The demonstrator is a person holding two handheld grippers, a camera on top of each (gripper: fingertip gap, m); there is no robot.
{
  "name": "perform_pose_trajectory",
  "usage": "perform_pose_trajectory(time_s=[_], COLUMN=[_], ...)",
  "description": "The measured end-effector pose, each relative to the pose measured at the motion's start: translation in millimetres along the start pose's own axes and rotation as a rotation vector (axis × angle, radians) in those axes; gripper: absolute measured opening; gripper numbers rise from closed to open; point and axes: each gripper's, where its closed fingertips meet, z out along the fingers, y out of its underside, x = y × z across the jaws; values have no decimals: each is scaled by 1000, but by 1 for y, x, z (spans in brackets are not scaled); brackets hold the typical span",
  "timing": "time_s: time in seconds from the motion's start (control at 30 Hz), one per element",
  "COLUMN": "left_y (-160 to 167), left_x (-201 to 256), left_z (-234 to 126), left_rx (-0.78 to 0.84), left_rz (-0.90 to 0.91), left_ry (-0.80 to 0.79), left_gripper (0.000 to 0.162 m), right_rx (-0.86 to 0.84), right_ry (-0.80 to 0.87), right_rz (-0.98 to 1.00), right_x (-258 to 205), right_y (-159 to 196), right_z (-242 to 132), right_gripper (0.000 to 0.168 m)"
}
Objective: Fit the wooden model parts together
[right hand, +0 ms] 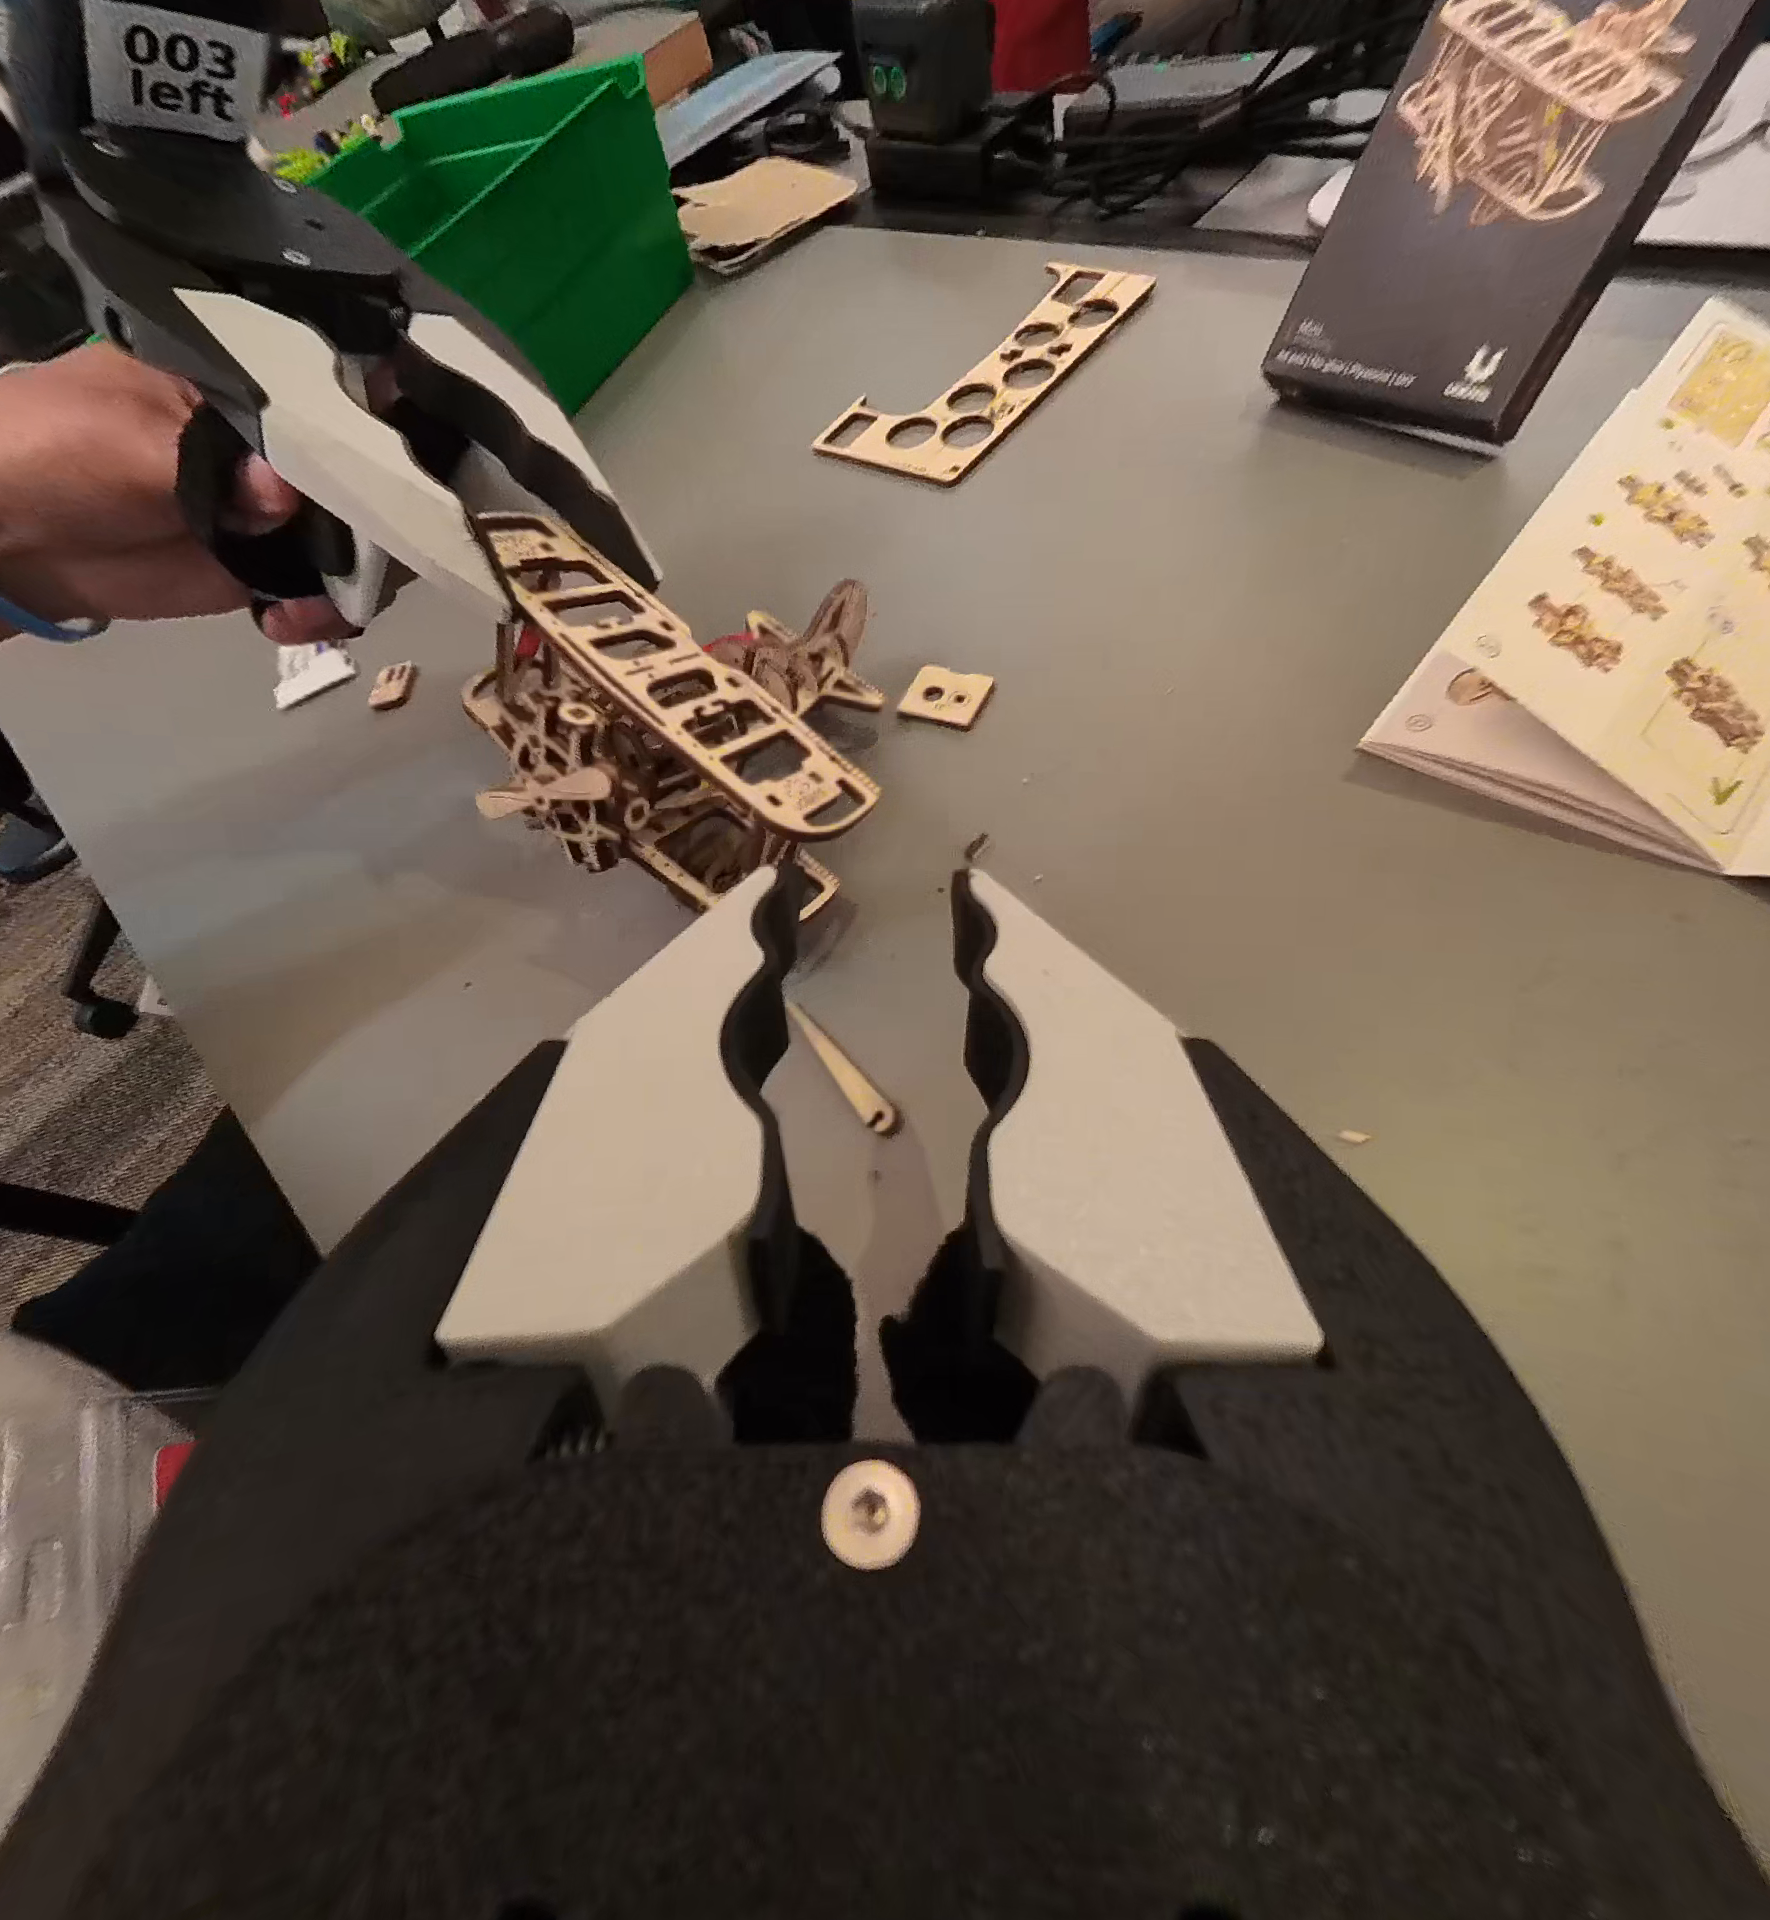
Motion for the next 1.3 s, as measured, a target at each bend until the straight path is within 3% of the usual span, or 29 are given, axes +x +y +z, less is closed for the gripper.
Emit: perform_pose_trajectory(time_s=[0.4,0.83,0.97,1.13,1.23,1.3], left_y=[44,50,54,41,34,33], left_x=[16,39,39,40,26,17], left_z=[3,18,6,-24,-35,-35], left_rx=[-20,119,120,178,156,121], left_rz=[99,70,90,119,156,175], left_ry=[-197,-293,-323,-276,-283,-284], left_gripper=[44,49,52,45,41,37], right_rx=[-99,-314,-340,-292,-257,-259], right_ry=[-73,-44,-62,-168,-148,-91], right_rz=[33,-25,-51,-55,15,-70], right_x=[-19,-14,-11,-22,-18,-11], right_y=[26,16,11,34,41,51], right_z=[4,-7,-5,5,8,8], right_gripper=[29,28,29,32,33,32])
